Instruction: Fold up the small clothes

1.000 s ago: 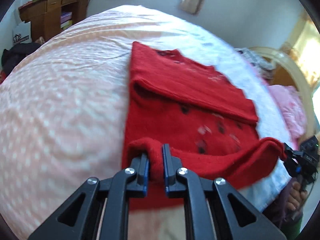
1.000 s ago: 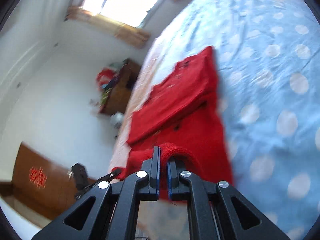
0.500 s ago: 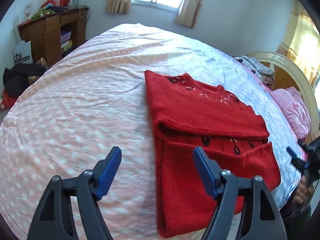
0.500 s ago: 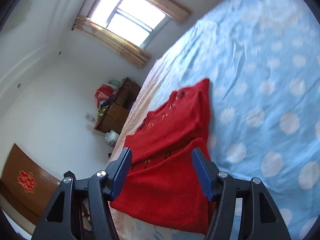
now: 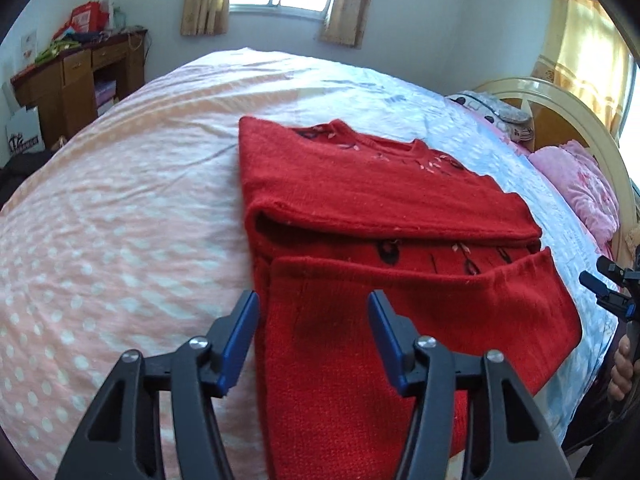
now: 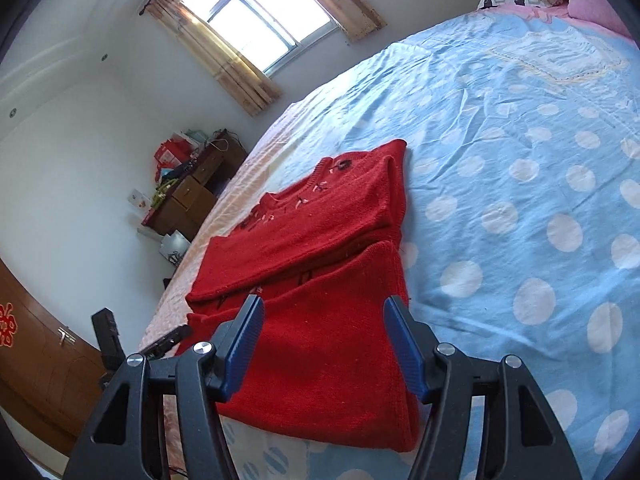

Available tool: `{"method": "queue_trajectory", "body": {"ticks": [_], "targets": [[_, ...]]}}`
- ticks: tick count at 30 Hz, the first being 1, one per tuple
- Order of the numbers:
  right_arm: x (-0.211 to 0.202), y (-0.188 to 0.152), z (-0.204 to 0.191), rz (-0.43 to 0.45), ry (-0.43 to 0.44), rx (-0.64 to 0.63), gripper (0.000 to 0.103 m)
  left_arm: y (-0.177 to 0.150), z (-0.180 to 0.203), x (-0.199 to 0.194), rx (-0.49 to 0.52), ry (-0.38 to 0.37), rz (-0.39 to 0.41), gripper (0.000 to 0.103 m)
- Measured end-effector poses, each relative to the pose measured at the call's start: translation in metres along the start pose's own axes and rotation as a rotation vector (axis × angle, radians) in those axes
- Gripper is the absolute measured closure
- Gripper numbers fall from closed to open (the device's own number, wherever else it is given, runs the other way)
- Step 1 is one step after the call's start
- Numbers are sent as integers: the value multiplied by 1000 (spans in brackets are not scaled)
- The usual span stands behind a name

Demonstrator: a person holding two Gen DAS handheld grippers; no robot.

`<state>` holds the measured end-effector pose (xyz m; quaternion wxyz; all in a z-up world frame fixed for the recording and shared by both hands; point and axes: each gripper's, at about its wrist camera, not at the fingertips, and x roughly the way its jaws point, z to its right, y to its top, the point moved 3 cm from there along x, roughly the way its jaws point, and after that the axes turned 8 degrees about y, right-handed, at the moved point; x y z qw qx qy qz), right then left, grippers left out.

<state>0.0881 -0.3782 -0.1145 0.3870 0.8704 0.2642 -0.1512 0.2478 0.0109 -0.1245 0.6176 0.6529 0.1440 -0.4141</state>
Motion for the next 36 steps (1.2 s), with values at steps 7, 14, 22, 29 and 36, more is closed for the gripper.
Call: {"method": "queue_trajectory", "body": {"ticks": [7,14,22,29,36], "targets": [[0,-3,-2,-6,0,0,40,6,-4,12,-29,-51,-5,45],[-2,-7,2,-7,-11,7,40,0,-2,18,-28,-79,-28,45],[1,-6,2,-4,-101,-65,40,-7,-5,13,-65,-106,-52,87],[14,-5,-11,-10,-225,-255,40,-3,4,17,-30,-45,-41,82],[60,3,-2,-59,-333,-324,40,-1,7,20,-48,-52,-45,69]]}}
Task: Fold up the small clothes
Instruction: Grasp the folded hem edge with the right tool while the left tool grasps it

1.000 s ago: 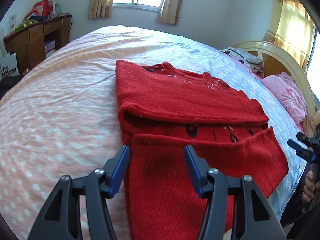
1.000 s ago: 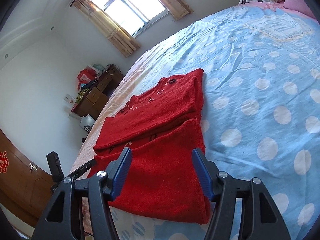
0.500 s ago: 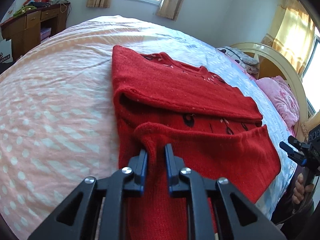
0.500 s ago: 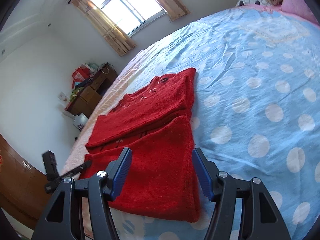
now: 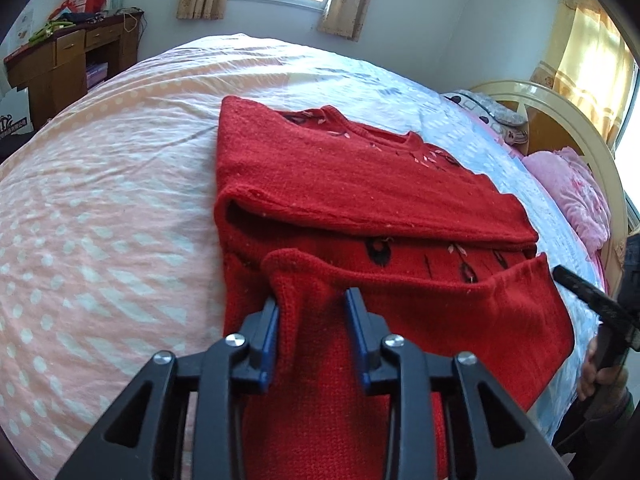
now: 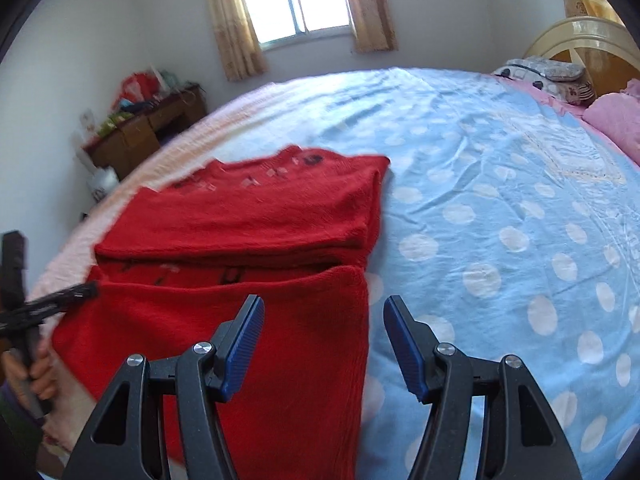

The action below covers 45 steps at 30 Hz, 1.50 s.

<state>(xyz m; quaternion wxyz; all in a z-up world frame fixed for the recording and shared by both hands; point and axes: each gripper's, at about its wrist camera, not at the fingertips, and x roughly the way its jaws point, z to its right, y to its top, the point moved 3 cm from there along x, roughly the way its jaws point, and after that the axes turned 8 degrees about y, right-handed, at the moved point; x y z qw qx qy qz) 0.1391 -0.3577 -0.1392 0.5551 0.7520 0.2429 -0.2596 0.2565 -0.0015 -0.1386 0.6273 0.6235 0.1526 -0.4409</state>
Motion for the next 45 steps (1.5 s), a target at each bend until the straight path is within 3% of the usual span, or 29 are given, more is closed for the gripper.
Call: {"method": "queue_trajectory", "body": {"ticks": [2,3,6,10,16,21,33,45], "targets": [[11,-3,-2,-26,10,-7,71,-1,1,0,1,9,11,72],[14,-7,-5,-38,-2,-23,89,-2,2,-1,10,18,16,79],[6,-10,-15,-15,-27,-73,94,-3,3,-4,14,19,22,91],[-19,-6,-26,36,-13,-90,95,-2,0,-13,-22,10,36,94],[-61,24,-42,143,46,-89,95,20,1,-42,-55,-22,111,94],[-66,48,-58,199,44,-139,95,44,0,-44,-90,-3,134,94],[-33,110,-55,243,-8,-197,95,107,-7,-20,-104,92,158,94],[71,180,-15,225,-113,-113,95,181,-16,63,-177,159,117,94]]}}
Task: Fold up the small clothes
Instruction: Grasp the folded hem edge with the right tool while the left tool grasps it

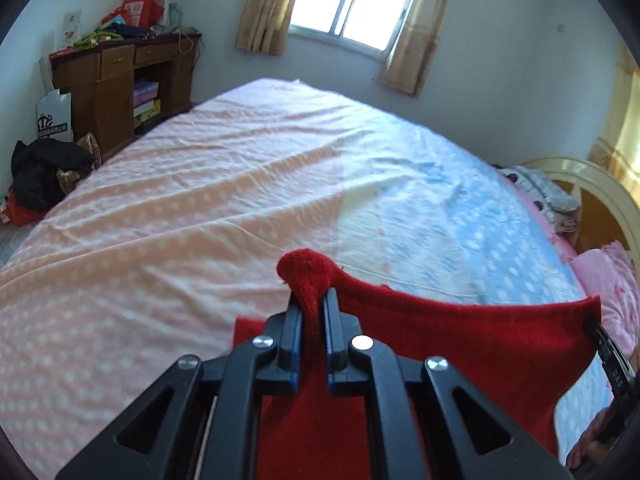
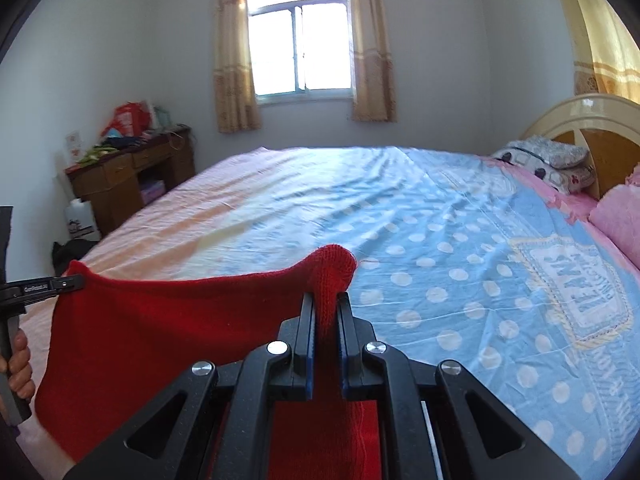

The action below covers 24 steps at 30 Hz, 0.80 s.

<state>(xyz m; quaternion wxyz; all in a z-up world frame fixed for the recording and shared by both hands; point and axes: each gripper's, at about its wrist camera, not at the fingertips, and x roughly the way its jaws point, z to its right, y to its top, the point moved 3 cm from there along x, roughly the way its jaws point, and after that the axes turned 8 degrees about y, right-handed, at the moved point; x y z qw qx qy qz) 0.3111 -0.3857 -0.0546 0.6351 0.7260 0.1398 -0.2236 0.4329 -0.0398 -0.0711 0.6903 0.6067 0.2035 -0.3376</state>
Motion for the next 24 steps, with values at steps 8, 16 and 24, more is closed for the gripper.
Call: {"method": "queue_trajectory", "body": {"ticks": [8,16,24], "targets": [[75,-28,21,-127,-96,25,95,-12,6,72,22,101,-90,97],[103,-41,28,-263,-99,56,94,-14,-5,80,-17,119,-137,86],[110,-45,36,-296,-101,104,94,-18,-2,75,-1,202,-122,65]]}}
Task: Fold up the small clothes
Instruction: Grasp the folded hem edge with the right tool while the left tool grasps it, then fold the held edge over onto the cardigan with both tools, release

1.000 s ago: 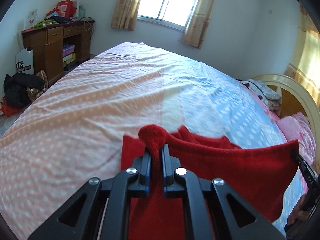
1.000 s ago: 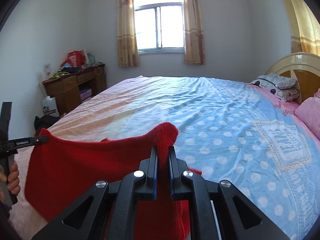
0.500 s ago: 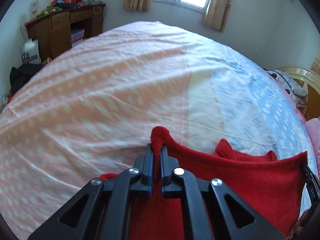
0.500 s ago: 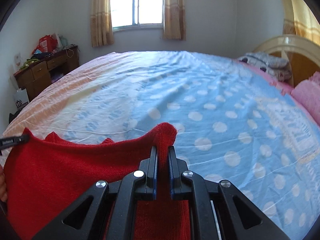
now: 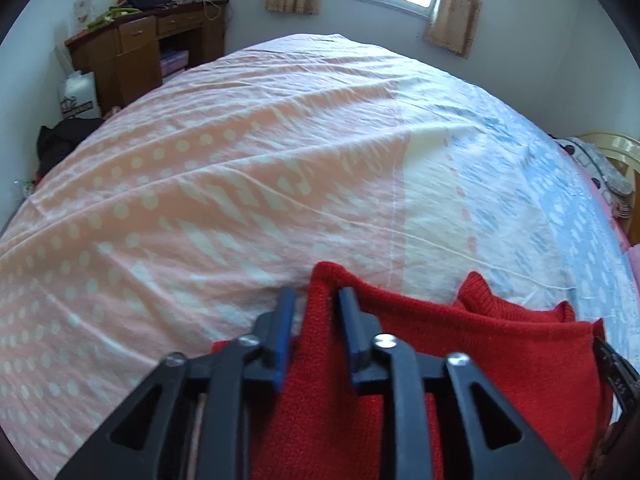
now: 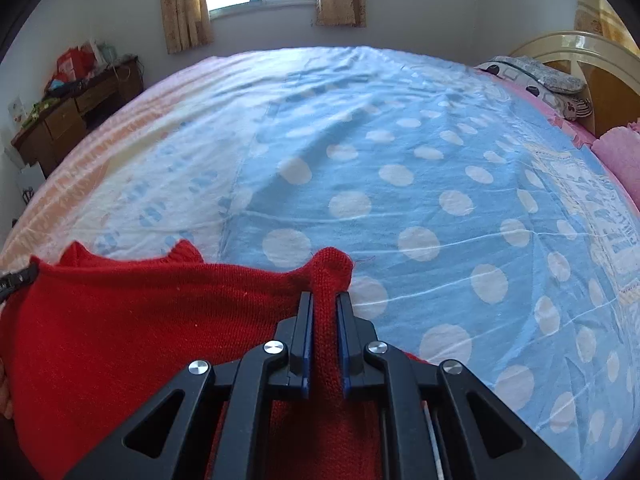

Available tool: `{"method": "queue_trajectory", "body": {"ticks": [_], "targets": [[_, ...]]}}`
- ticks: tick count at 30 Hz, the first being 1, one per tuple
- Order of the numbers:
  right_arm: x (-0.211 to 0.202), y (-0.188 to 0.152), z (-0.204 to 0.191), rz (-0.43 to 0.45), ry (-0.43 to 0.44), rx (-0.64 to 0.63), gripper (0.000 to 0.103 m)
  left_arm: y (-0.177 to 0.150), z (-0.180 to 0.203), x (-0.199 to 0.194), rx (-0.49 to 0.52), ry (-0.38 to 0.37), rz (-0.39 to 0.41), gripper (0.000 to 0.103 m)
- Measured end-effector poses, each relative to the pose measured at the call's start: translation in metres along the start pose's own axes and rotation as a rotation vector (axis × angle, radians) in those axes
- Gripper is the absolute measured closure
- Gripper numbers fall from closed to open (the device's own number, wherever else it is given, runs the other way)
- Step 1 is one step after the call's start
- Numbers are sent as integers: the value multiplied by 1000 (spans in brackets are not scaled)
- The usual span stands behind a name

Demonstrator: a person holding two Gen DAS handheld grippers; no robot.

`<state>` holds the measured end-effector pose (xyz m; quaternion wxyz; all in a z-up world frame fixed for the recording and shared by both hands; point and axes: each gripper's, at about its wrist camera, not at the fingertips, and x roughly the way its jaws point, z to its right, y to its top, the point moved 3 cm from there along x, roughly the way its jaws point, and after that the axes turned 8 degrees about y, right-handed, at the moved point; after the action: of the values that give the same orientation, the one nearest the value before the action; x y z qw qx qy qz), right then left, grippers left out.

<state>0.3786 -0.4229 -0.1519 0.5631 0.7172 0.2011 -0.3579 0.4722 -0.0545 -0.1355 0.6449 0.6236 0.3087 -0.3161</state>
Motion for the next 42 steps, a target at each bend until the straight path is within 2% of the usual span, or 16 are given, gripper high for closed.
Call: {"method": "queue_trajectory", "body": {"ticks": [1,2,4,5,6,8,13,17,22,23,26,31,36,38,39,42], "targets": [[-11,1,2,52,17,12,94,0,-2,-3,-7,13,2,60],[-26,3,3,113,31,22,94,0,-5,-7,-8,20,6,51],[-72,-2,5,288,20,41,91,-6,-10,-21,6,34,18,42],[-94,-6,4,351,3,44,91,-10,-12,-28,12,36,30,31],[-113,-10,1,392,0,41,90,-15,-14,-36,19,45,43,19],[-144,-22,-9,421,30,19,90,-26,-18,-52,39,72,72,16],[-165,-60,-41,349,74,-60,90,-53,-14,-85,73,99,101,16],[-144,-97,-52,230,90,-43,90,-77,-6,-103,104,104,121,16],[-106,-133,-58,99,82,-66,90,-102,-1,-106,129,108,99,16],[-108,-136,-58,129,85,-70,90,-105,0,-105,132,113,90,16],[-107,-136,-55,124,85,-70,90,-115,2,-101,142,145,84,16],[-109,-137,-49,145,124,-49,89,-127,4,-107,161,187,126,14],[-108,-136,-44,158,182,-16,88,-140,-2,-124,183,229,166,7],[-107,-136,-43,161,192,-11,88,-145,-13,-134,143,231,183,5],[-108,-136,-43,162,192,-12,88,-150,-23,-140,87,223,185,4],[-107,-136,-44,167,201,-13,85,-168,-47,-144,-73,138,139,4]]}}
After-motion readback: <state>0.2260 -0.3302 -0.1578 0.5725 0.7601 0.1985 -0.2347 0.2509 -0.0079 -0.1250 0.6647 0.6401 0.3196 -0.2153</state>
